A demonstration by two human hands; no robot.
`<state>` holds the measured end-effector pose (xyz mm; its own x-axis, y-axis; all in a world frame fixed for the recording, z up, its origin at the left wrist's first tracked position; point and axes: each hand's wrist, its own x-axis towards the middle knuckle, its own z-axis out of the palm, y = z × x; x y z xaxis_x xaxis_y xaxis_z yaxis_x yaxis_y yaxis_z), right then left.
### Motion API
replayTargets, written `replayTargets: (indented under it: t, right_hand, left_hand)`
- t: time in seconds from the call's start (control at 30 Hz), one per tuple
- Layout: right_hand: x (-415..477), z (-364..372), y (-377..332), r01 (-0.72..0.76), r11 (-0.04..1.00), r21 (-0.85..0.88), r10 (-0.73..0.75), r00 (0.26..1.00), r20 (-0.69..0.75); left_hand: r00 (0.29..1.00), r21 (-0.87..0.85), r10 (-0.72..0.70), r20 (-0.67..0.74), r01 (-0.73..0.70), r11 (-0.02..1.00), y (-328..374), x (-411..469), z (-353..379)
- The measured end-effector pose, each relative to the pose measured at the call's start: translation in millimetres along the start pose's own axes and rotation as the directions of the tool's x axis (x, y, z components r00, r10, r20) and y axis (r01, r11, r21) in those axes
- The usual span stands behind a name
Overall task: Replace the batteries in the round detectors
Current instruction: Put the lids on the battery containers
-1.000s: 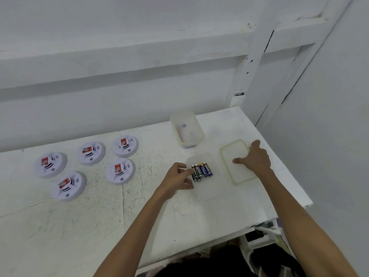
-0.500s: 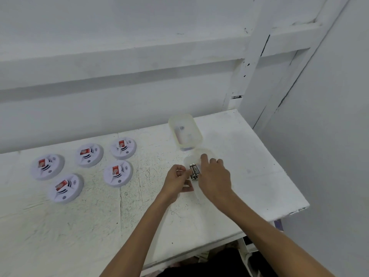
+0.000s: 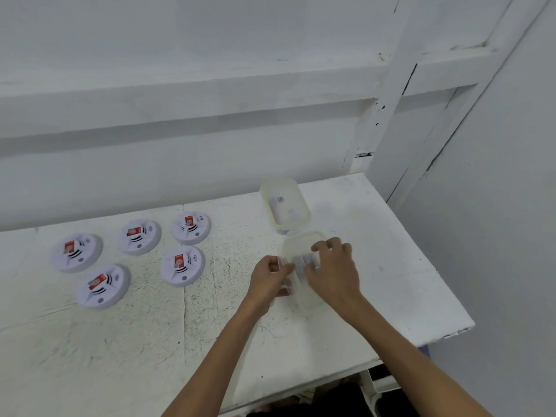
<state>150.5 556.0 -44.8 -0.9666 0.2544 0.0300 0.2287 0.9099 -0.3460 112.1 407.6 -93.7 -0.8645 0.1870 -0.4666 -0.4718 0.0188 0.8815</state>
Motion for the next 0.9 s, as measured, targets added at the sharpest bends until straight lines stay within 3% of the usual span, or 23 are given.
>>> replayTargets:
  t: [0.07,0.2,0.43,0.7,0.8,0.9]
  right_hand:
    - [6,-2,18,-0.085,0.996,0.022,0.085,0.996,0.010]
    - [14,-5,38,-0.223,0.943,0.248,0.181,0.967,0.180]
    - [11,-3,53,-0.249,0.902,0.351,0.158,0.950,0.268]
    - [16,2,44,-0.225,0.894,0.387,0.125,0.956,0.267]
    - [16,0,43,-0.252,0.868,0.427,0.144,0.952,0.270]
    - [14,-2,46,-0.315,0.801,0.508,0.194,0.941,0.278]
  left_hand:
    - [1.000,0.038,0.021,0.001,-0.021,0.999,0,0,-1]
    - [0.999,0.094,0.028,-0.029,-0.026,0.995,0,-2,-1]
    - [0.998,0.117,0.043,-0.054,-0.037,0.992,-2,-11,-2]
    - [0.997,0.068,-0.004,-0.081,0.009,0.998,-1,-4,-7]
    - [0.998,0.059,-0.051,-0.038,0.053,0.997,6,-5,-8]
    - [0.990,-0.058,-0.142,-0.024,0.140,0.988,13,-6,-10]
